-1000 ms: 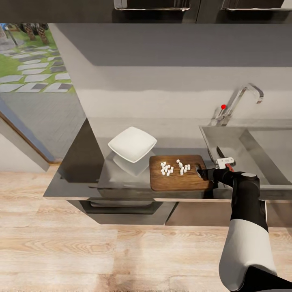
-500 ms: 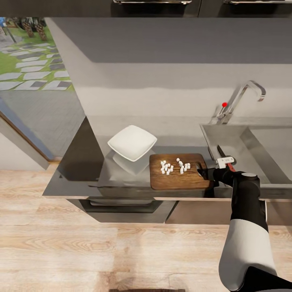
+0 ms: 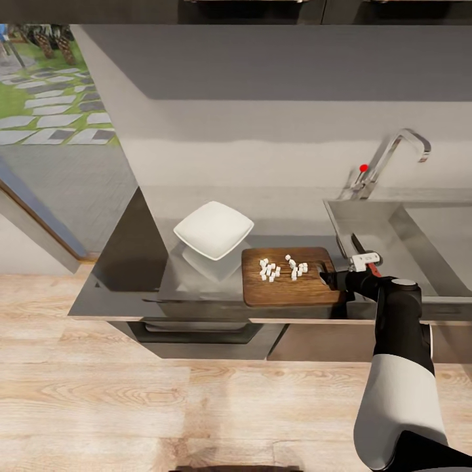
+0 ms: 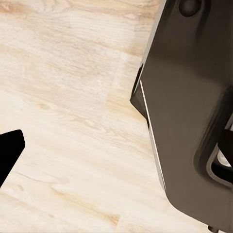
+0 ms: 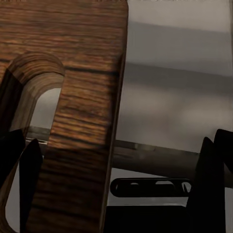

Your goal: In the kitchen, take the Vidalia onion out of the sink, dice it on the chopping board with the paring knife, put the diced onion into the bowl on the countertop, then place both the paring knife and the chopping board into the sink.

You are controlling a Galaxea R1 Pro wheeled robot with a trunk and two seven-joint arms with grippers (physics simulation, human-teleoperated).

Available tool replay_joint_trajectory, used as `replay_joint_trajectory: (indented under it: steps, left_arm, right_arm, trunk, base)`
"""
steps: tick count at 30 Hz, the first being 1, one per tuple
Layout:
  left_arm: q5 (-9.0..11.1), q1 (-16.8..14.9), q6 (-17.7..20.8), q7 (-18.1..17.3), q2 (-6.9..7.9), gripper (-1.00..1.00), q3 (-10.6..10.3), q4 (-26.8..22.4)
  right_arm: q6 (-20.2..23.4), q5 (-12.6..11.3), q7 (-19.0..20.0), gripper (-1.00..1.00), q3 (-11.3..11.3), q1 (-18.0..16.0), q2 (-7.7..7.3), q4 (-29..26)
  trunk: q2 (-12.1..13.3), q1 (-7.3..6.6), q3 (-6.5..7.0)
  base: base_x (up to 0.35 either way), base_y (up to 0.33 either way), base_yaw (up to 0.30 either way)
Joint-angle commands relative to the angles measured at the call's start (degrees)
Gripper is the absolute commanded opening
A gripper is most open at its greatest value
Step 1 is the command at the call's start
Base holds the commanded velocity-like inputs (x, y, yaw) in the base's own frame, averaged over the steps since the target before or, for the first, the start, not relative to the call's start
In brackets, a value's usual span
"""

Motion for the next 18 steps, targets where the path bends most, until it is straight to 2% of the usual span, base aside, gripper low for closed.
replay_joint_trajectory:
  steps: [1,18]
  left_arm:
    - [0.1,0.0,-0.1,0.6,0.04,1.0,-0.5,-0.1]
    - [0.1,0.0,-0.1,0.6,0.03,1.0,-0.5,-0.1]
  right_arm:
    - [0.3,0.8,0.4,1.0,-0.2,-0.1,0.06,0.8]
    - [0.3,0.8,0.4,1.0,-0.2,-0.1,0.02,0.8]
  trunk:
    - [-0.1,0.05,-0.09]
    - [-0.1,0.05,-0.09]
  base:
    - [0.0,0.0,0.0]
    - [0.0,0.0,0.0]
